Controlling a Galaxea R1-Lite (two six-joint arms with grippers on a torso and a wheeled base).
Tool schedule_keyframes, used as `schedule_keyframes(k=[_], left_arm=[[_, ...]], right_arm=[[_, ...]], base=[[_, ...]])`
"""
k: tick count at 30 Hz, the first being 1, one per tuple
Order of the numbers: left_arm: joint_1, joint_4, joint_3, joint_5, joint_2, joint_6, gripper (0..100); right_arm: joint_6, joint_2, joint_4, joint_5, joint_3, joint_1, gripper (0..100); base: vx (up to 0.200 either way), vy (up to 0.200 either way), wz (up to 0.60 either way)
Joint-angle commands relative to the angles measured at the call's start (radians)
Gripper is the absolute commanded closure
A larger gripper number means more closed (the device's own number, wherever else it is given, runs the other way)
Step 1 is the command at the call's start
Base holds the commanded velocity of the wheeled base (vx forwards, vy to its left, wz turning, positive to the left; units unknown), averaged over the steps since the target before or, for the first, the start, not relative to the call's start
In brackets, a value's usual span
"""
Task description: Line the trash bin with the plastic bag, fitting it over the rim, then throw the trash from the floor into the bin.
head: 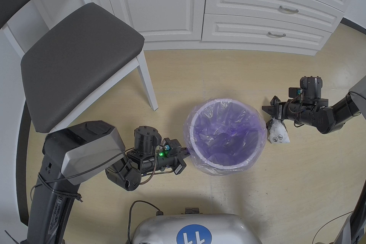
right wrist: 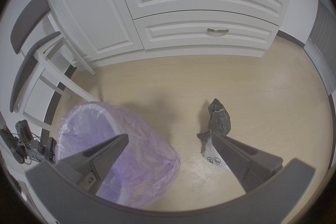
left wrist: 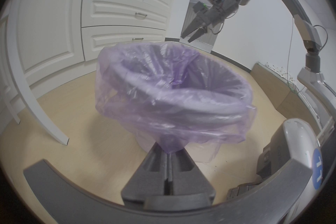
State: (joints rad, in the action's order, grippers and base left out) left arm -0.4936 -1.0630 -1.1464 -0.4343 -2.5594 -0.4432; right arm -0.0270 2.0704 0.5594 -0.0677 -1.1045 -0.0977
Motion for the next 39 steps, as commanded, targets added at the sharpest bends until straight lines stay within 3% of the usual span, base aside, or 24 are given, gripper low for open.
schedule_keyframes(k=[1,13,26,39], left_arm=[[0.032,0.009,-0.104,0.000,-0.099,0.047,100],[0.041,0.058,-0.239,0.005,-0.186,0.107,100],[0.056,0.301,-0.322,0.003,-0.171,0.109,100],[0.056,0.310,-0.312,0.005,-0.167,0.107,100]], right_arm=[[0.001,0.016,0.001,0.000,-0.005,-0.001,0],[0.018,0.036,0.001,0.000,-0.009,-0.001,0],[0.021,0.053,0.001,0.000,-0.011,0.001,0],[0.022,0.054,0.001,0.000,-0.009,0.001,0]], base=[[0.000,0.000,0.00],[0.000,0.000,0.00],[0.000,0.000,0.00],[0.000,0.000,0.00]])
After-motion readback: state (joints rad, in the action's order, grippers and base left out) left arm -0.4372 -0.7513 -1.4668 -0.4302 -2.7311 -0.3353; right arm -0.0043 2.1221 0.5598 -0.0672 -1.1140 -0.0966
